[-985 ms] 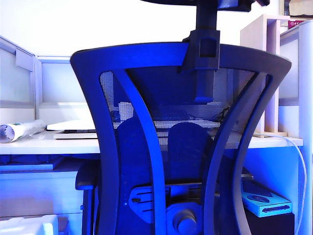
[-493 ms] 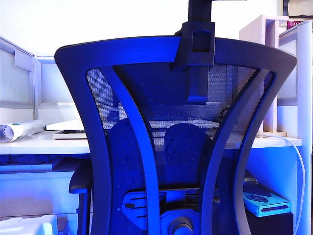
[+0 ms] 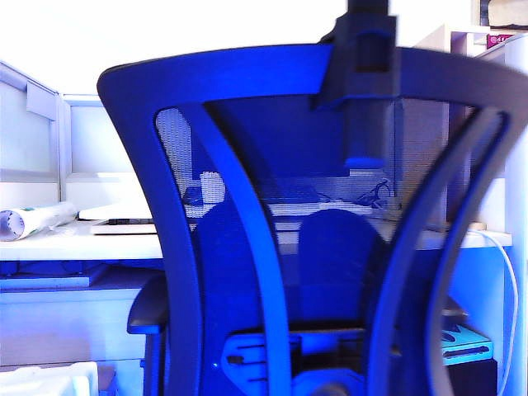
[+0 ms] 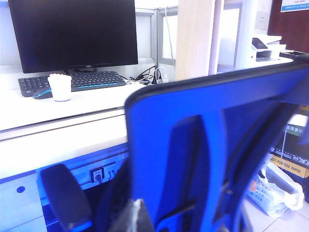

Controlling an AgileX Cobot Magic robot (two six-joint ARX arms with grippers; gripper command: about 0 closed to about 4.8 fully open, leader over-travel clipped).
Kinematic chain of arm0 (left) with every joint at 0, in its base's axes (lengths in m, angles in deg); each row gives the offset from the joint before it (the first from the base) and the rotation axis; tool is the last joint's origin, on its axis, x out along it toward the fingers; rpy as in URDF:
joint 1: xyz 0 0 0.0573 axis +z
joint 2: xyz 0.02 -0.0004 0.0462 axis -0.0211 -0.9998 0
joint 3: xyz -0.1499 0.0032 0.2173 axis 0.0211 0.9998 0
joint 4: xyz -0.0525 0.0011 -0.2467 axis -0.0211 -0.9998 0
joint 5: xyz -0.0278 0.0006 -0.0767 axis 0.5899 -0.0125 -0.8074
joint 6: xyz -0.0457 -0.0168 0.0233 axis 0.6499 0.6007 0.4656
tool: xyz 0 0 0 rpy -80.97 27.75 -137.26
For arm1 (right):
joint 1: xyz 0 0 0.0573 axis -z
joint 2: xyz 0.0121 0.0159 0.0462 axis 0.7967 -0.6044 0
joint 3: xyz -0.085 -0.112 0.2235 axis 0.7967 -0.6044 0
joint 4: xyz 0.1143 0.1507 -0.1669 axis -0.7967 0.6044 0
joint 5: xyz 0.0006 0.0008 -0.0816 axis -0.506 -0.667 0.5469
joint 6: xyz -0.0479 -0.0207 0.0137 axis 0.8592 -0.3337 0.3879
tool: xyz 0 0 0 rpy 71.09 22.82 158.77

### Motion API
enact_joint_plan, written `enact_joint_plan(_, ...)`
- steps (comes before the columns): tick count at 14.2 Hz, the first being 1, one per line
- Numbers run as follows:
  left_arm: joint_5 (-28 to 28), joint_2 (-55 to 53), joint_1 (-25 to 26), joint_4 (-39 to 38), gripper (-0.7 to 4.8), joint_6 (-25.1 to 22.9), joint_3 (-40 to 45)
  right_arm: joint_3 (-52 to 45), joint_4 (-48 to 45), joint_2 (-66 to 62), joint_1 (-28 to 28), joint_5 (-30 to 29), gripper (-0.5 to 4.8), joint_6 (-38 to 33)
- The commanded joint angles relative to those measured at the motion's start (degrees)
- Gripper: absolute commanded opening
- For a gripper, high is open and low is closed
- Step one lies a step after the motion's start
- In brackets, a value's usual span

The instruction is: Pull out the black chair under the table.

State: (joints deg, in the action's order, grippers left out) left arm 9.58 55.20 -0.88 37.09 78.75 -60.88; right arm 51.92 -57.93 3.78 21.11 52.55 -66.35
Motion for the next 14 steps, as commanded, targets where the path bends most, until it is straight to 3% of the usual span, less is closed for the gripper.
enact_joint_plan(1, 0.0, 0.0, 0.1, 0.2, -0.05, 0.0, 0.0, 2.1, -7.5, 3.6, -0.3, -1.4, -0.09, -6.7)
enact_joint_plan(9, 0.0, 0.0, 0.0, -0.3, -0.05, 0.0, 0.0, 2.1, -3.4, 4.2, -0.3, -2.9, -0.02, -6.7)
enact_joint_plan(10, 0.0, 0.0, 0.0, -0.3, -0.05, 0.0, 0.0, 2.1, -3.3, 4.6, -0.3, -3.2, 1.90, -6.7)
enact_joint_plan(11, 0.0, 0.0, 0.1, -0.3, -0.05, 0.0, 0.0, 2.1, -3.0, 5.0, -0.3, -2.5, 2.86, -6.7)
enact_joint_plan(12, 0.0, 0.0, 0.1, -0.3, -0.05, 0.0, 0.0, 2.1, -2.9, 5.2, -0.3, -2.5, 2.90, -6.7)
enact_joint_plan(14, 0.1, 0.0, 0.1, -0.3, -0.05, 0.0, 0.0, 2.1, -2.9, 5.6, -0.3, -2.0, 4.42, -6.7)
